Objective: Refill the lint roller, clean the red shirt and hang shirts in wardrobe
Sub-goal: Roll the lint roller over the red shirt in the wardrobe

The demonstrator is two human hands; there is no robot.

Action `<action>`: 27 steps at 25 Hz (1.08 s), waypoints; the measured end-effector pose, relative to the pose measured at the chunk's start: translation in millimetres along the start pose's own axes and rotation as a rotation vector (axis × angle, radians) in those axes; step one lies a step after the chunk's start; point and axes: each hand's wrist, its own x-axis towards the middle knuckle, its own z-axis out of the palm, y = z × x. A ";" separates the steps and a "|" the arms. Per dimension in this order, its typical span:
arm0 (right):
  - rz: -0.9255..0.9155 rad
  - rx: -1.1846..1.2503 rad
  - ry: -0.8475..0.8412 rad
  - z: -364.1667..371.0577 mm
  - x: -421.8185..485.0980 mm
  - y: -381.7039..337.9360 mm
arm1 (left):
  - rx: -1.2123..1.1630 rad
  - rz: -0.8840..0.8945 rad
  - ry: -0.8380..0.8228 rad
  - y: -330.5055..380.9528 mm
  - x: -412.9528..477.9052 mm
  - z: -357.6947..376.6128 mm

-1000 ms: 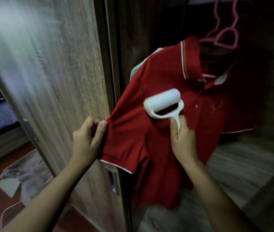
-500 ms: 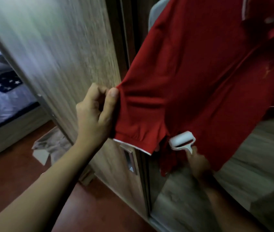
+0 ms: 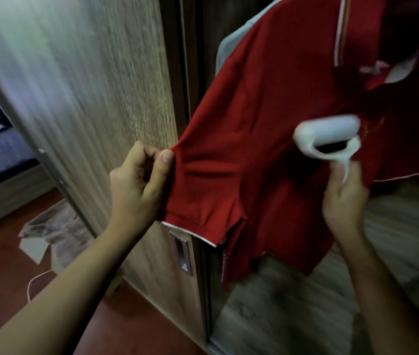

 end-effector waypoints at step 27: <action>0.330 -0.558 -0.334 -156.4 -107.2 33.0 | -0.291 0.419 -0.311 52.7 -90.8 47.7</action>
